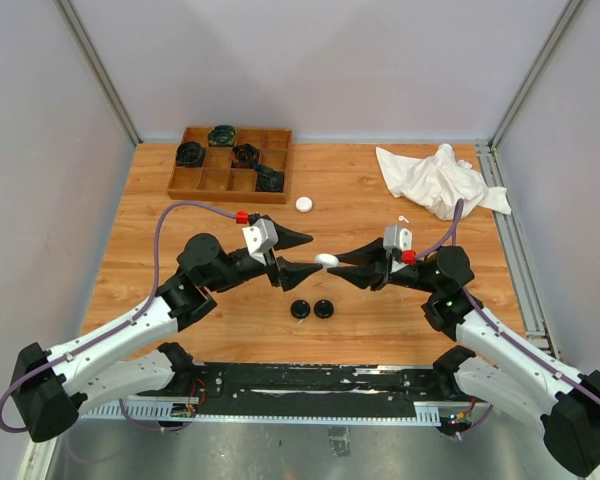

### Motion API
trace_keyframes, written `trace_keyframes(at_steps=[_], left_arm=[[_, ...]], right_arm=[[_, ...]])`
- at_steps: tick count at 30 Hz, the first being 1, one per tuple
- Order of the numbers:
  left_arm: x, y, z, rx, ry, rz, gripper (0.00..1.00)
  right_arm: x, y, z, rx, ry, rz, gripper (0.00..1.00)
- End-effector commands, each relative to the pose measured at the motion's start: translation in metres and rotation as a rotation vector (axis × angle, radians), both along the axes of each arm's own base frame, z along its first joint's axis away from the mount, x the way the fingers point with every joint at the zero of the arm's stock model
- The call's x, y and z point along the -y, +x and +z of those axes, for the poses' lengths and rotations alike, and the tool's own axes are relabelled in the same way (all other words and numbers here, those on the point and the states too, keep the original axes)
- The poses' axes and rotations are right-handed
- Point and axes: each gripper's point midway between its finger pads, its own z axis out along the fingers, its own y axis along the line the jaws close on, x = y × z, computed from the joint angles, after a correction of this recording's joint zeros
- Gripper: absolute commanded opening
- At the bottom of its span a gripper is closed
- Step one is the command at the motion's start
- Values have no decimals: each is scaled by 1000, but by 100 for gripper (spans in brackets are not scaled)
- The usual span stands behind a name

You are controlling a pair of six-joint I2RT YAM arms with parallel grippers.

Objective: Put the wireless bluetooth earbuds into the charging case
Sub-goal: Pick up the charging case at the center of the board, then open the charging case.

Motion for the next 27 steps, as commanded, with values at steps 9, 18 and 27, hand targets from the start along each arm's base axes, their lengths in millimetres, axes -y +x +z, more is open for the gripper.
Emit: trace_keyframes(at_steps=[9, 18, 27], left_arm=[[6, -6, -5, -16, -28, -67, 66], [1, 8, 12, -61, -89, 2, 62], [-3, 17, 18, -104, -117, 37, 62]], right_arm=[[1, -13, 18, 64, 57, 40, 1], [1, -17, 12, 65, 44, 63, 1], [1, -22, 5, 64, 28, 84, 1]])
